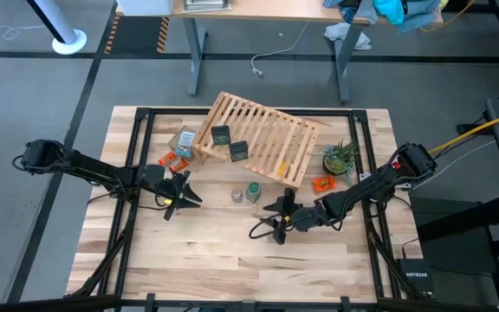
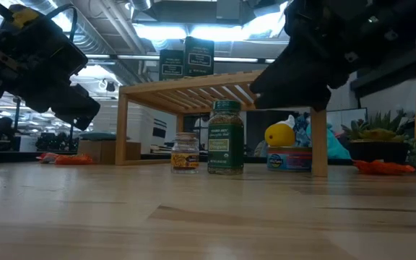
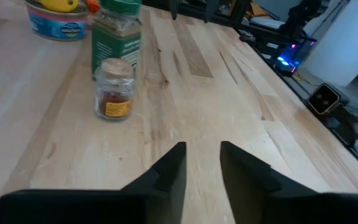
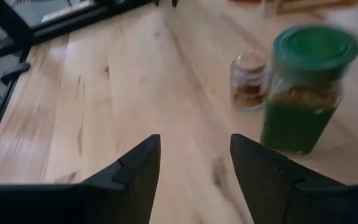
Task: Shelf spices
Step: Put the green seasoning bottle on the shelf
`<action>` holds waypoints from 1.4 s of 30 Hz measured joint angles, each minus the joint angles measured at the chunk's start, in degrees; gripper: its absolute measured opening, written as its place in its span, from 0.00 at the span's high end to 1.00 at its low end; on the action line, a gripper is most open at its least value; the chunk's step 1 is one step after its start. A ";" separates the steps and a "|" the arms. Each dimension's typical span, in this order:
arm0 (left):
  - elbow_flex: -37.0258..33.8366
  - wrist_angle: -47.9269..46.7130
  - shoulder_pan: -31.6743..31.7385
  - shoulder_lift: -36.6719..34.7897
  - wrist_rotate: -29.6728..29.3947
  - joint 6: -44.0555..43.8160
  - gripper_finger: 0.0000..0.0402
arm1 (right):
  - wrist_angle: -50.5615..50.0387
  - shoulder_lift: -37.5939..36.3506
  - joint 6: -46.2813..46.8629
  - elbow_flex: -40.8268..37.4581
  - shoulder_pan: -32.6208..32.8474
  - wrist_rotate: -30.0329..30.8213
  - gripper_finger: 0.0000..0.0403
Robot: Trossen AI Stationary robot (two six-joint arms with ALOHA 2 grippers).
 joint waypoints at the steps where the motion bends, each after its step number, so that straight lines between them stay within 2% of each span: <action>1: 0.00 0.00 0.02 0.00 -0.07 -0.13 0.76 | 0.43 0.00 -0.40 0.00 0.00 0.81 0.50; 5: 0.00 0.02 0.00 0.00 -0.15 -0.34 0.71 | -0.19 0.05 -1.40 0.77 0.01 3.36 0.51; 9: 0.00 0.00 0.00 0.00 -0.14 -0.39 0.69 | -1.76 2.04 -1.46 3.74 0.02 5.13 0.51; 22: 0.00 -0.61 -3.57 0.00 -0.14 -0.43 0.69 | -12.51 13.61 -0.71 18.11 0.07 4.88 0.51; 27: 0.00 -3.67 -6.07 0.00 -0.19 -0.15 0.69 | -23.84 15.19 3.02 24.20 0.29 5.37 0.51; 33: -0.02 -10.75 -7.68 0.00 -4.05 1.90 0.69 | -36.15 15.17 9.01 29.96 1.71 10.41 0.51; 37: -0.02 -13.45 -8.00 0.00 -7.34 2.66 0.69 | -41.40 15.10 12.33 31.93 2.47 13.38 0.51; 42: -0.02 -13.53 -8.00 0.00 -8.06 2.69 0.69 | -48.72 15.29 20.17 32.13 2.27 14.23 0.51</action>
